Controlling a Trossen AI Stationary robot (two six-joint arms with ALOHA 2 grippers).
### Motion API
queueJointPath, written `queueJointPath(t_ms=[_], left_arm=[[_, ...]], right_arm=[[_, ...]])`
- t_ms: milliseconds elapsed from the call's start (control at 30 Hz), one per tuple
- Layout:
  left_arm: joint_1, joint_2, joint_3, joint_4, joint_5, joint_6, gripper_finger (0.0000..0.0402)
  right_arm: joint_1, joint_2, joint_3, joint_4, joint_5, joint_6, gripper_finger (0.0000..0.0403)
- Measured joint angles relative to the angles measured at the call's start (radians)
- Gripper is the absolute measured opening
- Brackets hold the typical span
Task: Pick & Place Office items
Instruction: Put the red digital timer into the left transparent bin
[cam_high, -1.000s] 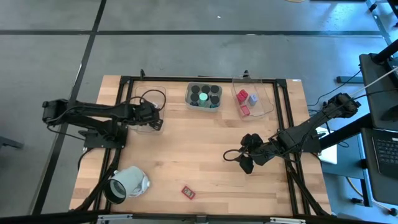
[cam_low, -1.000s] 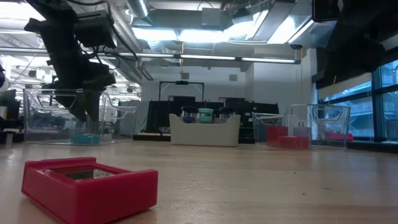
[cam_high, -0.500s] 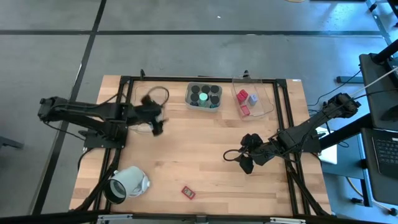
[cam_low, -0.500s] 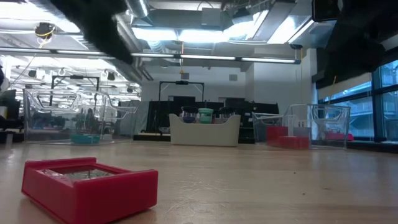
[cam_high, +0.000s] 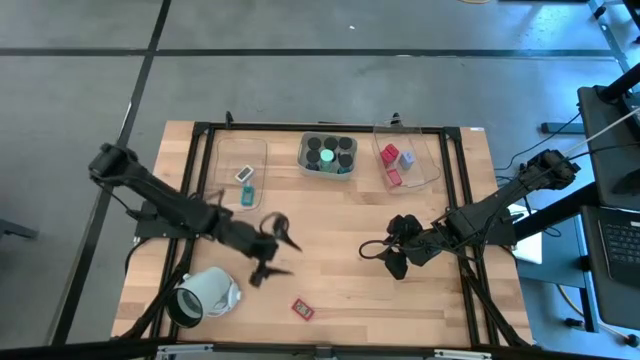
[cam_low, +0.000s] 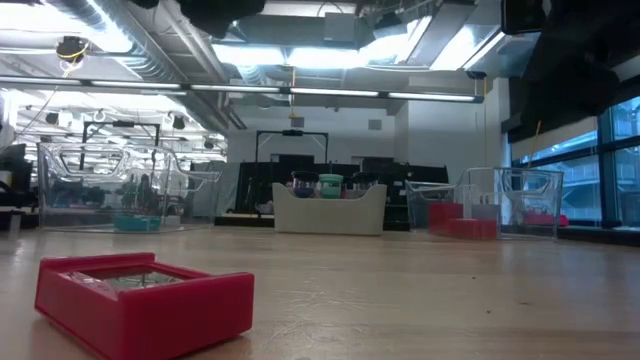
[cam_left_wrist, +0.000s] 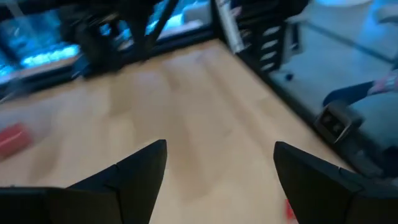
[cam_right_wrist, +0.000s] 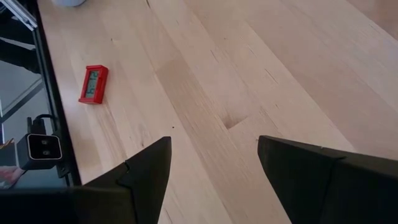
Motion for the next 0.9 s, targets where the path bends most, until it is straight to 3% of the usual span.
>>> queueJointPath(t_ms=[267, 433, 633, 900], left_arm=[[-0.123, 0.287, 0.001, 0.381, 0.001, -0.006, 0.0294], [-0.173, 0.436, 0.002, 0.528, 0.047, -0.110, 0.0293], [-0.193, 0.564, 0.072, 0.464, 0.034, -0.173, 0.0290], [-0.181, 0.628, 0.220, 0.101, 0.048, -0.124, 0.0290]], right_arm=[[0.000, 0.000, 0.000, 0.000, 0.000, 0.000, 0.0245], [0.000, 0.000, 0.000, 0.000, 0.000, 0.000, 0.0245], [0.000, 0.000, 0.000, 0.000, 0.000, 0.000, 0.0245], [0.000, 0.000, 0.000, 0.000, 0.001, 0.000, 0.0245]])
